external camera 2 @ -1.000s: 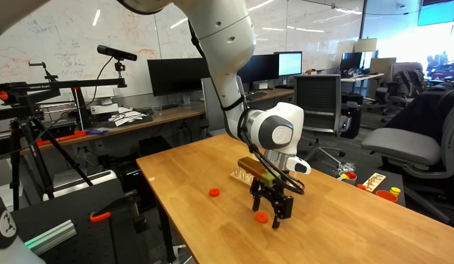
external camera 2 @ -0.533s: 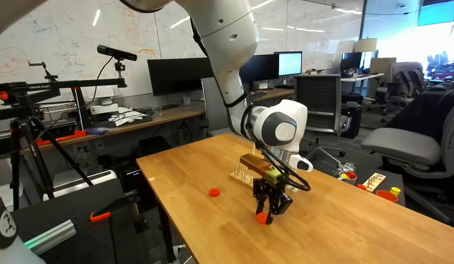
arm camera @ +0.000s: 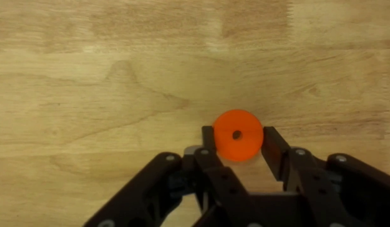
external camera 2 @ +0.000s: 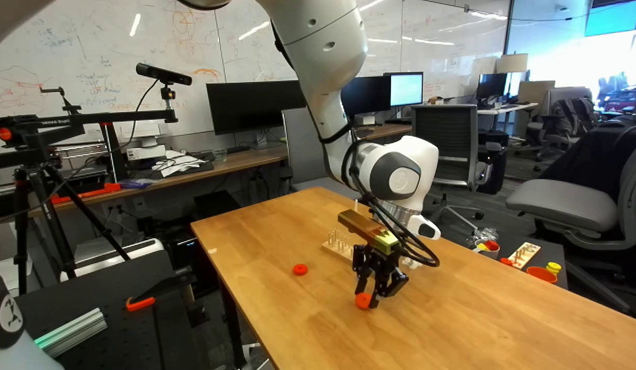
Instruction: Take the orange ring and put it on the object
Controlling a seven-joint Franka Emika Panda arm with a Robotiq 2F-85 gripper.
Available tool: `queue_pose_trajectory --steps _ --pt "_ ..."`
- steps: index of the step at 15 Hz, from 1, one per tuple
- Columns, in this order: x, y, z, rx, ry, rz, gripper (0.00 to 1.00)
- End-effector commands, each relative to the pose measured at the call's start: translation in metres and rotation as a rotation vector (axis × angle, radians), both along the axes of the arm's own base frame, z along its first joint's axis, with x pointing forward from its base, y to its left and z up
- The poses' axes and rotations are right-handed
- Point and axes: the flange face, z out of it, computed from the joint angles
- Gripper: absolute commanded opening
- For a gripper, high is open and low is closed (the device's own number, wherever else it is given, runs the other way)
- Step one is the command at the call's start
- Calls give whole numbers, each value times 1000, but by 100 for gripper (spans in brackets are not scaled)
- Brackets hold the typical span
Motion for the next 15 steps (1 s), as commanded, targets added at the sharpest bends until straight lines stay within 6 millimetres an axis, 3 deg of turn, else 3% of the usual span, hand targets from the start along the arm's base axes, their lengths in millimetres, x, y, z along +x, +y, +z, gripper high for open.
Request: queue_pose_trajectory --steps 1,15 --pt "6 15 29 93 -32 -21 17" --pt "56 103 63 155 -184 -189 17"
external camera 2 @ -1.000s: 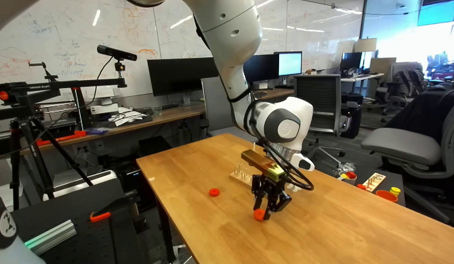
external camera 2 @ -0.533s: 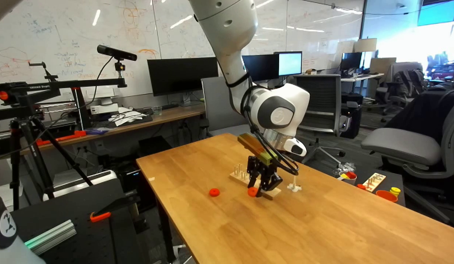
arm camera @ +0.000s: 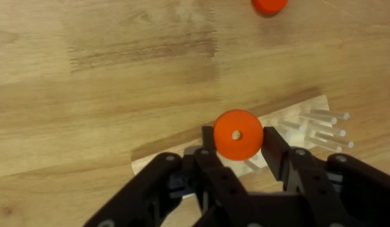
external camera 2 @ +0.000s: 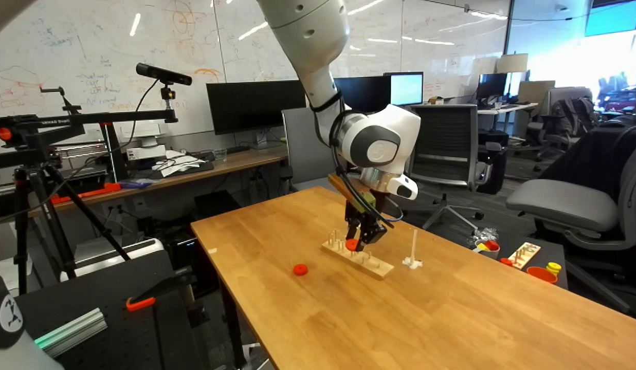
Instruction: Take the orange ring and put it on the object
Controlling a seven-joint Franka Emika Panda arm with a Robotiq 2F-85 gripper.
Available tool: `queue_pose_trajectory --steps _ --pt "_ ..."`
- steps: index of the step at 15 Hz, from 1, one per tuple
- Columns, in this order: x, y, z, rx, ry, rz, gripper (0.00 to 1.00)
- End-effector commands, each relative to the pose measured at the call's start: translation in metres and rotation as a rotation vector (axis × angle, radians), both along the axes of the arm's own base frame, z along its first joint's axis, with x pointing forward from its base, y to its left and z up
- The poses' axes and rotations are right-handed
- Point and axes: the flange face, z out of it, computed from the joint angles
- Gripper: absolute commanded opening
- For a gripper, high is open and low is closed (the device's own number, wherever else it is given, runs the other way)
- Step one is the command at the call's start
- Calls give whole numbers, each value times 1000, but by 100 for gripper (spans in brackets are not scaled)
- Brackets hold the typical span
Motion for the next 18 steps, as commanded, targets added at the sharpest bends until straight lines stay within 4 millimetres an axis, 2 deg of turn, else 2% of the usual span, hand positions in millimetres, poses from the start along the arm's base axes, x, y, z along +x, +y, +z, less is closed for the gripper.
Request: queue_pose_trajectory --steps 1,5,11,18 --pt "19 20 8 -5 -36 -69 17" --pt "29 27 6 -32 -30 -121 17" --pt "43 12 -9 -80 -16 -213 17" --pt "33 7 -27 -82 57 -203 17"
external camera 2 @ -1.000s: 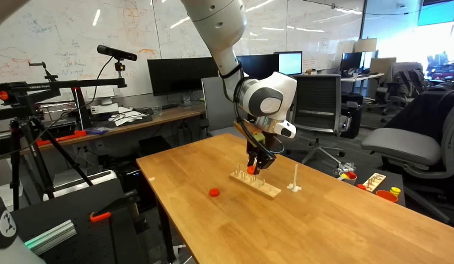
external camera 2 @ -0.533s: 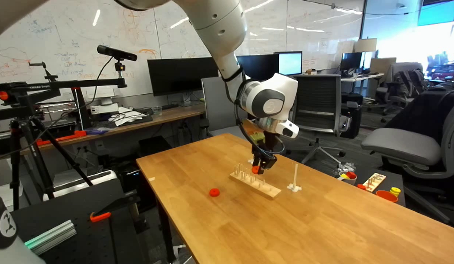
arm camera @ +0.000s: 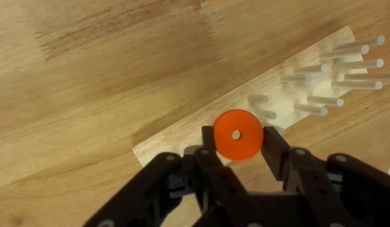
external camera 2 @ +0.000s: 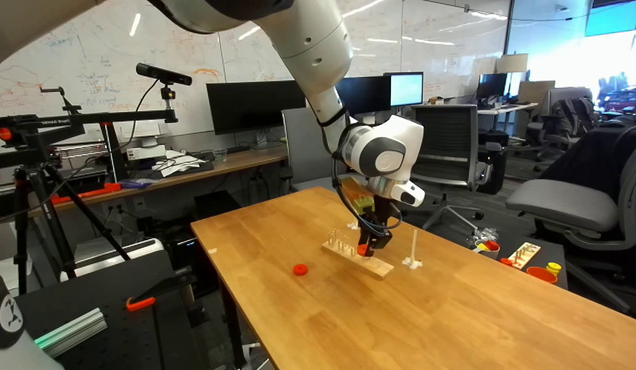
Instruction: Take the orange ring and put it on the object
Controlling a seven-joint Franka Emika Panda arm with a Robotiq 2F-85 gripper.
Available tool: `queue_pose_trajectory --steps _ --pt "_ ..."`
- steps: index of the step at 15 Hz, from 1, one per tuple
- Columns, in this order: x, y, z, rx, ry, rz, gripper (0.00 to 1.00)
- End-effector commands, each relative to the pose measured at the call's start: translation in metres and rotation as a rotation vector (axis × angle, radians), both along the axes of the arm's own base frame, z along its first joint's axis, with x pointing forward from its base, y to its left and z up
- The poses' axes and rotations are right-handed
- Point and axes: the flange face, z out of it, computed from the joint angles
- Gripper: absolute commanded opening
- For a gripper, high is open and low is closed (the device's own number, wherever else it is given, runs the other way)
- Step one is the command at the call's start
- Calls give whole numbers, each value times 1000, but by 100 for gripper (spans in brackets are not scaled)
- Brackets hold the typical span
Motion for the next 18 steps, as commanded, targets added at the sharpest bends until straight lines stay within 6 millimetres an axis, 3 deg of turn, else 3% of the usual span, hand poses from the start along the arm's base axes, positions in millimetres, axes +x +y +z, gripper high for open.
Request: queue_pose_trajectory --steps 1,18 --pt "1 3 -2 4 49 9 17" --pt "12 -10 -4 -2 78 -14 17"
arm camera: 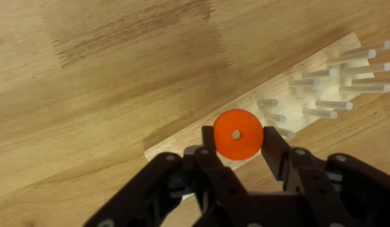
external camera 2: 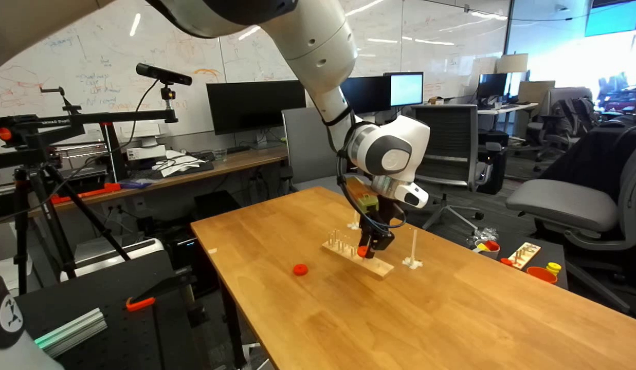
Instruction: Take the orange ring and put it on the object
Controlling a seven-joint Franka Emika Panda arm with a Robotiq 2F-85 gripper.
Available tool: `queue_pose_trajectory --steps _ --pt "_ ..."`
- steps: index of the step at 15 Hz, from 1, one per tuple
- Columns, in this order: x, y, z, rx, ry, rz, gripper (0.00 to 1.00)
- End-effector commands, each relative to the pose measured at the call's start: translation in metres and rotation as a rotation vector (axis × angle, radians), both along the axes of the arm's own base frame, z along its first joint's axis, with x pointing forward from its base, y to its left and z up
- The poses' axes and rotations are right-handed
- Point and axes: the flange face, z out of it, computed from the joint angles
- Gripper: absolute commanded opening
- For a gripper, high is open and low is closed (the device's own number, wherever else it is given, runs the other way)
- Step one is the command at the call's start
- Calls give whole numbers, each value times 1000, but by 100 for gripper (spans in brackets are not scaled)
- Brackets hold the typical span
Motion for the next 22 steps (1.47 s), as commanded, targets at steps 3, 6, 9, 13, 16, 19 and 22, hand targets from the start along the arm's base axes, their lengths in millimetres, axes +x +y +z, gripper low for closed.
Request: queue_pose_trajectory --steps 3,6,9,13,16,19,22 --pt "9 -6 -9 -7 50 -19 17" --pt "11 -10 -13 -7 66 -22 17" --pt "12 -10 -17 -10 79 -21 17" --pt "12 -10 -12 -11 70 -25 75" --pt "12 -18 12 -37 18 -20 97" --pt "14 -29 40 -77 -57 -28 100" --pt "15 -38 69 -126 -89 -38 100"
